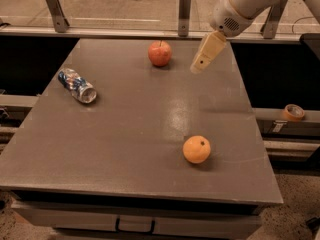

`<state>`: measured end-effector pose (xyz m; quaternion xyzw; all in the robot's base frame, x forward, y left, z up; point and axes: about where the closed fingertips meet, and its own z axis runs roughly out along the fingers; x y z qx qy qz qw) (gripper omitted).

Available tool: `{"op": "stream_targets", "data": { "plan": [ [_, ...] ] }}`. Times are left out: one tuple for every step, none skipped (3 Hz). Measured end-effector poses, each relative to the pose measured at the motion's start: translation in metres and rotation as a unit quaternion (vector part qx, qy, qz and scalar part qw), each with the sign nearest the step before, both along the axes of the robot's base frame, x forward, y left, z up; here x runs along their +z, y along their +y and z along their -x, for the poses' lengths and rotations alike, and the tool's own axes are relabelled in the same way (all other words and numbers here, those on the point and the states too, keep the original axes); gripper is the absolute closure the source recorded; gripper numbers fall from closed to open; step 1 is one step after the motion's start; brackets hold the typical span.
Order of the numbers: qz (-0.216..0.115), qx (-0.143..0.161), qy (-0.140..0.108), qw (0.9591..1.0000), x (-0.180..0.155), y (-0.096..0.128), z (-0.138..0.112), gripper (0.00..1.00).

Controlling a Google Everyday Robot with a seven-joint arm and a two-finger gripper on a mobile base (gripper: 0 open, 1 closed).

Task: Pick apple

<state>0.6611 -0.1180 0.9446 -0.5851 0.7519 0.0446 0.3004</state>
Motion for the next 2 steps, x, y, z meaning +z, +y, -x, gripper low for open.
{"op": "stream_targets", "data": {
  "plan": [
    [-0.026,-0.001,-0.013,0.9996,-0.008,0.018,-0.018,0.0],
    [-0.084,-0.006,-0.018,0.9963,-0.025,0.049,-0.055,0.0]
  ]
}}
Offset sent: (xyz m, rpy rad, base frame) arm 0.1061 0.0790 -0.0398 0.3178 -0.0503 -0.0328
